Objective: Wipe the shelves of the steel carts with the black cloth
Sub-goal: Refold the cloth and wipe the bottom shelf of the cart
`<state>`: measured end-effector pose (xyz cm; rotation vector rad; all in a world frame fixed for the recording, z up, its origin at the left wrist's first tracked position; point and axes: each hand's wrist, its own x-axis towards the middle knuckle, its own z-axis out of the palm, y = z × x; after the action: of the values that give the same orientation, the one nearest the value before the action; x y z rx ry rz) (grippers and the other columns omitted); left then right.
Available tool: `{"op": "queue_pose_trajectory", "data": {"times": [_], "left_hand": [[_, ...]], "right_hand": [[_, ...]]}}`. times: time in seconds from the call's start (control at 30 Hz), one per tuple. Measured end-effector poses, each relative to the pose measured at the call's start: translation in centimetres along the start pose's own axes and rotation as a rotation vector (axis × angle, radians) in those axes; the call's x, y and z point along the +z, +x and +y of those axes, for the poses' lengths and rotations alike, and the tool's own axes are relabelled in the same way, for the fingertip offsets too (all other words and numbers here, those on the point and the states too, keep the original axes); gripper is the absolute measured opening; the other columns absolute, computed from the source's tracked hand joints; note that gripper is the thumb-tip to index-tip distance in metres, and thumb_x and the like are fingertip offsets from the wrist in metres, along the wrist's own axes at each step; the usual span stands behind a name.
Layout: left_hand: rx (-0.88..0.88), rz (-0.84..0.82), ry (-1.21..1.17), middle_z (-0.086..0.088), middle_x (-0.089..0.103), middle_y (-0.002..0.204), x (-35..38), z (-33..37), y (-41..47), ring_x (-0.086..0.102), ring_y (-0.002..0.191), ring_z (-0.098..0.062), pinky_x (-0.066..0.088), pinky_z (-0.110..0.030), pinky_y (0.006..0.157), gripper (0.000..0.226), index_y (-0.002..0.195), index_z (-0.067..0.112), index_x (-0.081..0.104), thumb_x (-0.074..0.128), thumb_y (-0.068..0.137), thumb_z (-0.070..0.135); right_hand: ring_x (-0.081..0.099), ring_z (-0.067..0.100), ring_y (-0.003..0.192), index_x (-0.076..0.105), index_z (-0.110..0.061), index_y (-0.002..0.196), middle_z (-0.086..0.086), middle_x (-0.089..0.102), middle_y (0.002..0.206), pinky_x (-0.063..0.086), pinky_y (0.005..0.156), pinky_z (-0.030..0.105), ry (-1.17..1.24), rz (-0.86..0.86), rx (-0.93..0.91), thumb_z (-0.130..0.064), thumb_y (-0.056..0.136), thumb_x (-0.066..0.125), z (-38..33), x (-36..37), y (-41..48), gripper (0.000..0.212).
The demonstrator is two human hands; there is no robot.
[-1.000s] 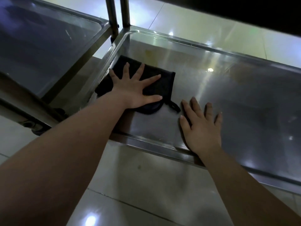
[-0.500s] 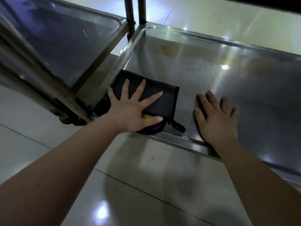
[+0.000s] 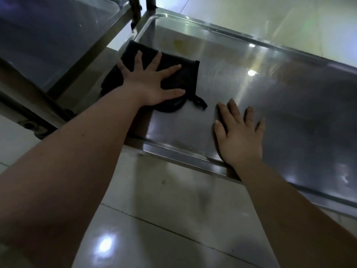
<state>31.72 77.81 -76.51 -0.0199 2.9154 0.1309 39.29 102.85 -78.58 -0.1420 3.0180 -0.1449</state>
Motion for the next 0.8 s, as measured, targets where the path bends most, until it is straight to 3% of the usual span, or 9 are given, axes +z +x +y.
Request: {"op": "queue_pose_trajectory", "data": {"times": [0.17,0.5,0.6,0.7,0.8], "left_hand": [[-0.007,0.005,0.033,0.008,-0.015,0.163,0.2,0.1,0.3,-0.018,0.147,-0.038,-0.008,-0.077,0.105,0.08,0.14,0.067,-0.009,0.015,0.069,0.095],[0.03,-0.116,0.036,0.012,-0.027,0.159,2.1,0.9,-9.9,-0.027,0.145,-0.035,-0.011,-0.073,0.107,0.082,0.137,0.069,-0.016,0.018,0.066,0.094],[0.002,-0.109,0.024,0.013,-0.026,0.159,2.4,1.5,-11.3,-0.025,0.145,-0.034,-0.011,-0.073,0.107,0.084,0.136,0.069,-0.016,0.012,0.06,0.094],[-0.025,-0.106,0.044,0.013,-0.026,0.159,2.2,1.9,-11.4,-0.024,0.146,-0.035,-0.009,-0.074,0.107,0.086,0.134,0.07,-0.02,0.01,0.057,0.095],[-0.029,-0.089,0.057,0.012,-0.025,0.16,2.1,2.3,-11.7,-0.021,0.146,-0.035,-0.005,-0.074,0.108,0.082,0.13,0.071,-0.024,0.008,0.058,0.094]], "right_hand": [[-0.011,0.03,0.149,0.004,-0.042,0.153,-0.012,-0.004,0.163,-0.01,0.115,0.057,0.0,-0.019,0.007,-0.054,0.099,0.016,0.0,0.2,0.3,0.056],[-0.005,0.037,0.148,0.008,-0.038,0.153,-0.009,0.0,0.163,-0.002,0.112,0.067,-0.046,-0.046,-0.014,-0.054,0.099,0.015,0.1,-0.2,0.6,0.057],[-0.003,0.037,0.148,0.007,-0.038,0.153,-0.008,0.0,0.163,0.0,0.113,0.064,-0.035,-0.087,-0.095,-0.056,0.1,0.017,0.8,-1.0,0.5,0.057],[0.004,0.031,0.149,0.008,-0.04,0.153,-0.01,0.004,0.163,0.003,0.115,0.058,-0.076,-0.131,-0.236,-0.057,0.099,0.024,5.4,-2.3,-1.1,0.059],[0.008,0.028,0.148,0.006,-0.042,0.153,-0.011,0.004,0.163,0.008,0.115,0.056,-0.118,-0.172,-0.122,-0.057,0.098,0.024,14.2,-3.5,-4.2,0.06]]}}
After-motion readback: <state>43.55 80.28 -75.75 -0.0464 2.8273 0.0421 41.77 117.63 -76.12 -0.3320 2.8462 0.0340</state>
